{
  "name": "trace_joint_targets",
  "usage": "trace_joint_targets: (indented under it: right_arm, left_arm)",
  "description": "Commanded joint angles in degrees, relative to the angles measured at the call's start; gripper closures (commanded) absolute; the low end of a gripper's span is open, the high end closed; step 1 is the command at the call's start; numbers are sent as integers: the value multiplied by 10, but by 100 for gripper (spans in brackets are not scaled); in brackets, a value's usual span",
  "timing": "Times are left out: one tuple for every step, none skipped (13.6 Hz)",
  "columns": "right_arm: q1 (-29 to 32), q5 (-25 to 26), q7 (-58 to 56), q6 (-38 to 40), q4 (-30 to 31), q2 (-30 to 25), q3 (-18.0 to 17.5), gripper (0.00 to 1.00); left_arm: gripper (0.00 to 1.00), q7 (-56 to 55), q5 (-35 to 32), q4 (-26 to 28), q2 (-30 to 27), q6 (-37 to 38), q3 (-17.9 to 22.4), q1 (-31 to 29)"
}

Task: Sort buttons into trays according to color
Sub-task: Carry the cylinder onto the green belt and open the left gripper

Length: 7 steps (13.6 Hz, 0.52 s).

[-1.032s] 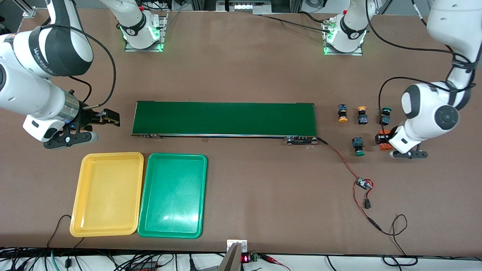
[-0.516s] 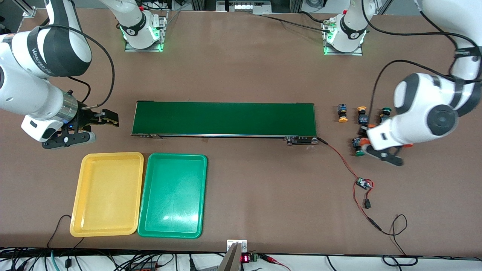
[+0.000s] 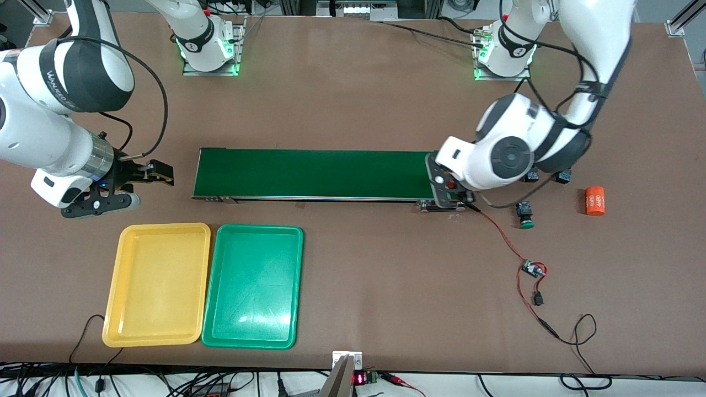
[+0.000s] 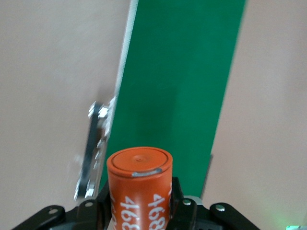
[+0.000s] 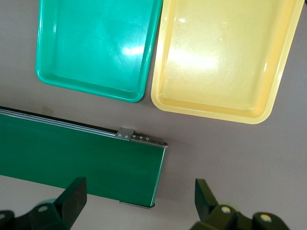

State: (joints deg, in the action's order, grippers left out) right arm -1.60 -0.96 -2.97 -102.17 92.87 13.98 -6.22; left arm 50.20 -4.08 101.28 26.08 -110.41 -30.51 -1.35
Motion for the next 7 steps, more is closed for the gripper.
trace_joint_targets:
  right_arm:
    - [2,-4,-4,7,-6,1,-1,0]
    - [2,-4,-5,7,-6,1,-1,0]
    - [2,-4,-5,7,-6,1,-1,0]
    - [2,-4,-5,7,-6,1,-1,0]
    - [2,-4,-5,7,-6,1,-1,0]
    - [2,-4,-5,7,-6,1,-1,0]
    - [2,-4,-5,8,-6,1,-1,0]
  left_arm:
    - [84,18,-13,15,1,-18,-3,38]
    - [84,12,-14,45,-3,-57,-4,35]
    - [83,12,-14,69,-5,-96,-4,35]
    - [83,6,-14,78,-2,-119,-3,41]
    - [83,-4,-14,83,2,-132,-3,42]
    - [82,-6,-14,94,3,-150,-2,42]
    - [78,-7,-14,107,3,-168,-1,42]
